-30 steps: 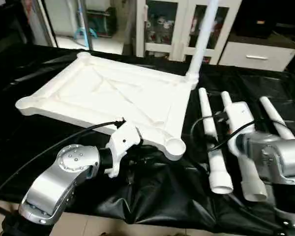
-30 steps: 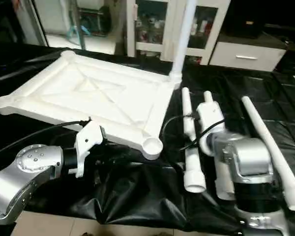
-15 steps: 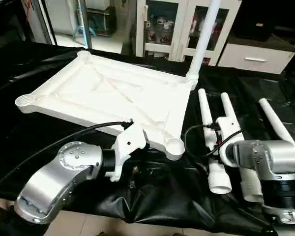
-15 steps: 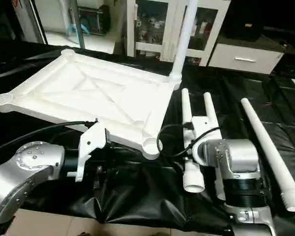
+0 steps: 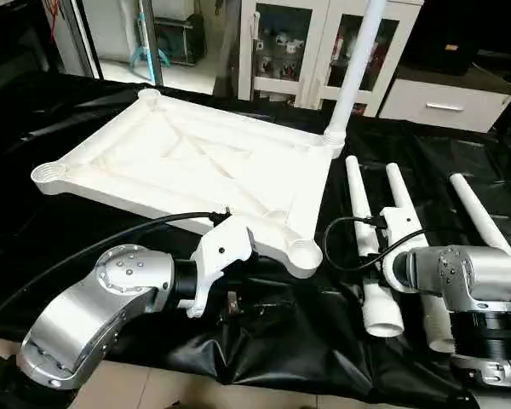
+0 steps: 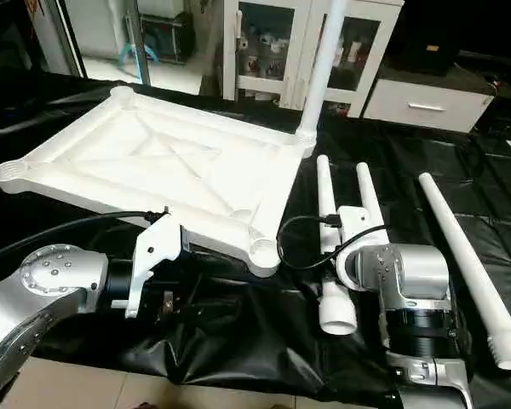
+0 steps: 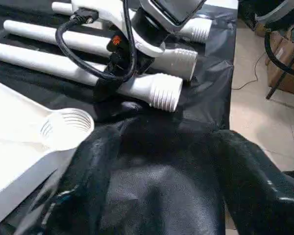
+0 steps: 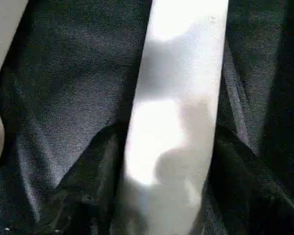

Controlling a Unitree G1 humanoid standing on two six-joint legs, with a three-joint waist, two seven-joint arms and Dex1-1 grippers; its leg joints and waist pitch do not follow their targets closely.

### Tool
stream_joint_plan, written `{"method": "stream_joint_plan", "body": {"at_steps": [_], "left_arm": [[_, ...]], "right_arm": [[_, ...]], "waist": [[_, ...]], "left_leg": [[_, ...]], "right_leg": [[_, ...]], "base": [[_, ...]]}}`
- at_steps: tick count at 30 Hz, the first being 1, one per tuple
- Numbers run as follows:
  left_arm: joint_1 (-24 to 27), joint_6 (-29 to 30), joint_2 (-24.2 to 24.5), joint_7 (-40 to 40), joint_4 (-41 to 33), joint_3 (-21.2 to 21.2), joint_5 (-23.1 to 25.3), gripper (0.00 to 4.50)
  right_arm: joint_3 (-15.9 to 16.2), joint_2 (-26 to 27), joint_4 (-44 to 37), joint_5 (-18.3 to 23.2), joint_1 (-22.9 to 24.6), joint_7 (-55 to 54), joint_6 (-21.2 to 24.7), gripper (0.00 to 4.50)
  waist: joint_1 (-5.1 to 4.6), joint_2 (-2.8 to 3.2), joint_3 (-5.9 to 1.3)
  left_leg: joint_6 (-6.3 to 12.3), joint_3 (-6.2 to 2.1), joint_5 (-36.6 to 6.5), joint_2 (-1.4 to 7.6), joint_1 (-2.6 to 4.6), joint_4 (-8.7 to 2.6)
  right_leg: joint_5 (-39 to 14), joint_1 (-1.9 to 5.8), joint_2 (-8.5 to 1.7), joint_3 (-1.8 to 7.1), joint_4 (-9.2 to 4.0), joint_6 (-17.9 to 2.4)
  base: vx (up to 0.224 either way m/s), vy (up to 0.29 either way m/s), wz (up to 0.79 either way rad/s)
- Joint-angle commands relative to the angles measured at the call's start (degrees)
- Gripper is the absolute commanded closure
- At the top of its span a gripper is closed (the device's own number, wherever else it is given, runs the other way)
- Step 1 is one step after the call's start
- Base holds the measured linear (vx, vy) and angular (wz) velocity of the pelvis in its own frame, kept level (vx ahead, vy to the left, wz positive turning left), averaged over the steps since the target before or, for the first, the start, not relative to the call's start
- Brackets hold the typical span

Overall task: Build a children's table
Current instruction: Pick table leg

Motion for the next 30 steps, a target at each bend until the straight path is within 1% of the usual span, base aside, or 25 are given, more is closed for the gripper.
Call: {"method": "stream_joint_plan", "body": {"at_steps": [1, 2, 4, 5, 6, 7, 8, 9, 10, 13, 14, 16, 17, 18, 19, 20, 21, 22, 23, 25, 26, 27, 28, 29, 30], "left_arm": [[-1.19, 0.64, 0.53, -0.28, -0.67, -0.30, -0.43, 0.86], [-1.35, 0.70, 0.71, -0.27, -0.60, -0.34, -0.60, 0.67], [-1.67, 0.91, 1.19, -0.37, -0.66, -0.18, -1.12, 0.58], [-1.75, 0.95, 1.37, -0.43, -0.69, -0.07, -1.29, 0.58], [-1.78, 0.94, 1.52, -0.53, -0.70, 0.06, -1.38, 0.38], [-1.77, 0.91, 1.59, -0.58, -0.69, 0.11, -1.41, 0.25], [-1.76, 0.87, 1.73, -0.63, -0.63, 0.22, -1.36, 0.18], [-1.76, 0.87, 1.73, -0.63, -0.63, 0.22, -1.36, 0.18], [-1.68, 0.79, 1.92, -0.57, -0.46, 0.64, -1.32, 0.07], [-1.64, 0.76, 1.91, 0.13, -0.25, 1.24, -1.25, 0.00], [-1.78, 0.82, 1.92, 0.34, -0.21, 1.45, -1.39, 0.00], [-1.80, 0.84, 1.72, 0.82, -0.45, 2.90, -2.60, 0.00], [-1.81, 0.74, 1.53, 1.01, -0.45, 3.56, -2.98, 0.00], [-1.94, 0.51, 1.20, 1.31, -0.12, 4.73, -3.52, 0.00], [-2.21, 0.29, 0.67, 1.88, 0.37, 6.30, -4.13, 0.00], [-2.21, 0.29, 0.67, 1.88, 0.37, 6.30, -4.13, 0.00], [-2.89, 0.20, -0.53, 2.94, 1.34, 8.98, -5.42, 0.00], [-3.36, 0.42, -1.40, 3.62, 1.87, 10.51, -6.35, 0.00], [-4.20, 0.80, -2.77, 4.79, 2.93, 12.17, -7.32, 0.00], [-4.88, 1.02, -3.95, 5.80, 3.86, 13.32, -7.99, 0.00], [-5.11, 1.08, -4.38, 6.17, 4.23, 13.76, -8.25, 0.00], [-6.00, 1.30, -5.79, 7.64, 5.44, 14.86, -8.92, 0.00], [-6.94, 1.53, -7.22, 9.06, 6.50, 15.72, -9.54, 0.00], [-8.05, 1.90, -8.89, 10.67, 7.48, 16.63, -10.31, 0.00], [-11.23, 3.08, -13.00, 14.22, 9.43, 18.60, -12.34, 0.00]], "right_arm": [[-1.31, 0.17, 1.35, -0.25, -0.25, -0.62, 0.53, 2.16], [-1.78, 0.34, 1.45, -0.25, -0.29, -0.77, 0.62, 2.37], [-2.90, 0.69, 1.18, -0.39, -0.19, -1.24, 0.64, 2.45], [-3.28, 0.76, 0.98, -0.42, -0.14, -1.35, 0.62, 2.45], [-3.71, 0.87, 0.80, -0.45, -0.09, -1.49, 0.52, 2.59], [-3.91, 0.92, 0.72, -0.47, -0.07, -1.54, 0.46, 2.64], [-4.28, 1.00, 0.55, -0.38, -0.12, -1.59, 0.50, 2.66], [-4.28, 1.00, 0.55, -0.38, -0.12, -1.59, 0.50, 2.66], [-4.97, 1.28, 0.26, -0.28, -0.32, -1.82, 0.47, 2.66], [-6.29, 1.96, -0.33, -0.37, -0.67, -2.67, 0.37, 2.67], [-6.82, 2.18, -0.61, -0.42, -0.87, -3.01, 0.49, 2.68], [-7.99, 2.92, -2.61, -0.42, -1.18, -3.76, 0.94, 2.68], [-8.38, 3.19, -3.47, -0.44, -1.33, -4.04, 0.95, 2.68], [-8.82, 3.54, -5.26, -0.42, -1.76, -4.42, 0.78, 2.68], [-8.98, 3.76, -7.79, -0.14, -2.23, -4.47, -0.33, 2.68], [-8.98, 3.76, -7.79, -0.14, -2.23, -4.47, -0.33, 2.68], [-8.08, 3.47, -12.10, 0.36, -2.49, -3.83, -2.98, 2.68], [-7.11, 3.03, -14.42, 0.68, -2.30, -3.14, -4.56, 2.68], [-7.07, 3.03, -16.56, 1.59, -2.20, -2.19, -5.98, 2.68], [-7.19, 2.98, -17.79, 2.15, -2.23, -1.63, -6.55, 2.68], [-7.24, 3.00, -18.25, 2.33, -2.25, -1.46, -6.76, 2.68], [-7.86, 3.56, -19.56, 3.12, -2.41, -0.96, -8.32, 2.68], [-7.87, 3.80, -20.92, 3.68, -2.48, -0.19, -10.55, 2.68], [-7.70, 4.06, -22.42, 4.58, -2.49, 1.14, -12.95, 2.68], [-8.34, 5.84, -24.61, 7.96, -3.26, 4.31, -14.66, 2.68]], "waist": [[0.04, 0.61, -3.40], [0.10, 0.54, -3.42], [0.11, 0.59, -3.44], [0.11, 0.74, -3.44], [0.09, 0.65, -3.49], [0.08, 0.67, -3.48], [0.07, 0.47, -3.51], [0.07, 0.47, -3.51], [0.15, 0.42, -3.50], [0.13, 0.43, -3.53], [0.18, 0.64, -3.54], [0.12, 0.56, -3.54], [0.18, 0.95, -3.49], [0.10, 0.84, -3.52], [0.13, 0.76, -3.56], [0.14, 0.79, -3.48], [0.13, 0.73, -3.50], [0.22, 0.77, -3.57], [0.20, 0.17, -3.47], [0.21, 0.55, -3.47], [0.19, 0.43, -3.45], [0.18, 0.73, -3.43], [0.16, 0.87, -3.51], [0.13, 0.65, -3.65], [0.27, 0.47, -3.78]], "left_leg": [[-3.82, -0.47, -7.58, 1.91, 0.13, -4.45], [-3.81, -0.50, -7.96, 1.91, 0.17, -4.47], [-3.88, -0.51, -8.04, 1.87, 0.18, -4.46], [-3.94, -0.53, -8.06, 1.86, 0.18, -4.47], [-3.95, -0.55, -7.94, 1.88, 0.20, -4.47], [-3.94, -0.56, -7.84, 1.89, 0.17, -4.48], [-3.92, -0.52, -7.67, 1.90, 0.18, -4.45], [-3.92, -0.52, -7.67, 1.90, 0.18, -4.45], [-3.87, -0.54, -7.28, 1.93, 0.14, -4.46], [-3.82, -0.52, -6.75, 1.90, 0.08, -4.45], [-3.88, -0.53, -6.75, 1.87, 0.14, -4.44], [-3.96, -0.51, -6.86, 1.89, 0.16, -4.46], [-4.12, -0.56, -7.08, 1.86, 0.21, -4.47], [-4.29, -0.48, -7.17, 1.82, 0.19, -4.45], [-4.24, -0.52, -7.05, 1.81, 0.19, -4.44], [-4.15, -0.51, -7.33, 1.82, 0.18, -4.48], [-4.14, -0.53, -7.40, 1.83, 0.20, -4.47], [-4.09, -0.46, -7.03, 1.81, 0.20, -4.35], [-3.78, -0.40, -6.76, 1.83, 0.06, -4.40], [-3.60, -0.51, -7.20, 1.85, 0.21, -4.41], [-3.46, -0.48, -7.46, 1.87, 0.29, -4.43], [-3.46, -0.43, -7.51, 1.79, 0.22, -4.41], [-3.52, -0.43, -7.45, 1.80, 0.27, -4.34], [-3.53, -0.38, -7.45, 1.81, 0.21, -4.26], [-3.09, -0.39, -6.62, 1.81, 0.18, -4.16]], "right_leg": [[-14.15, 2.70, -2.95, 2.80, -3.91, -6.91], [-14.56, 2.75, -2.97, 2.78, -3.91, -6.81], [-14.63, 2.70, -2.95, 2.77, -3.91, -6.83], [-14.58, 2.69, -2.96, 2.79, -3.88, -6.89], [-14.04, 2.71, -2.88, 2.73, -3.82, -6.94], [-13.82, 2.72, -2.89, 2.74, -3.80, -7.00], [-13.59, 2.76, -2.89, 2.73, -3.78, -7.03], [-13.59, 2.76, -2.89, 2.73, -3.78, -7.03], [-13.44, 2.80, -2.95, 2.73, -3.68, -7.10], [-12.98, 2.82, -2.96, 2.73, -3.62, -7.19], [-13.00, 2.80, -2.97, 2.71, -3.60, -7.23], [-12.91, 2.78, -2.92, 2.70, -3.62, -7.22], [-12.95, 2.73, -2.92, 2.70, -3.57, -7.28], [-12.30, 2.75, -2.83, 2.73, -3.60, -7.43], [-12.15, 2.82, -2.84, 2.70, -3.56, -7.42], [-12.76, 2.82, -2.83, 2.71, -3.66, -7.12], [-13.02, 2.83, -2.86, 2.72, -3.64, -6.94], [-12.85, 2.83, -2.93, 2.77, -3.65, -6.68], [-12.98, 2.89, -2.91, 2.78, -3.69, -6.45], [-13.88, 2.75, -2.88, 2.76, -3.67, -6.20], [-14.17, 2.62, -2.84, 2.76, -3.71, -6.13], [-14.37, 2.60, -2.83, 2.83, -3.75, -5.93], [-14.02, 2.54, -2.80, 2.81, -3.81, -5.98], [-13.00, 2.67, -2.82, 2.83, -3.74, -6.33], [-11.27, 2.78, -2.86, 2.86, -3.60, -6.80]], "base": [[0.000, 0.000, 0.00], [0.000, 0.000, 0.00], [0.000, 0.000, 0.00], [0.000, 0.000, 0.00], [0.000, 0.000, 0.00], [0.000, 0.000, 0.00], [0.000, 0.000, 0.00], [0.000, 0.000, 0.00], [0.000, 0.000, 0.00], [0.000, 0.000, 0.00], [0.000, 0.000, 0.00], [0.000, 0.000, 0.00], [0.000, 0.000, 0.00], [0.000, 0.000, 0.00], [0.000, 0.000, 0.00], [0.000, 0.000, 0.00], [0.000, 0.000, 0.00], [0.000, 0.000, 0.00], [0.000, 0.000, 0.00], [0.000, 0.000, 0.00], [0.000, 0.000, 0.00], [0.000, 0.000, 0.00], [0.000, 0.000, 0.00], [0.000, 0.000, 0.00], [0.000, 0.000, 0.00]]}}
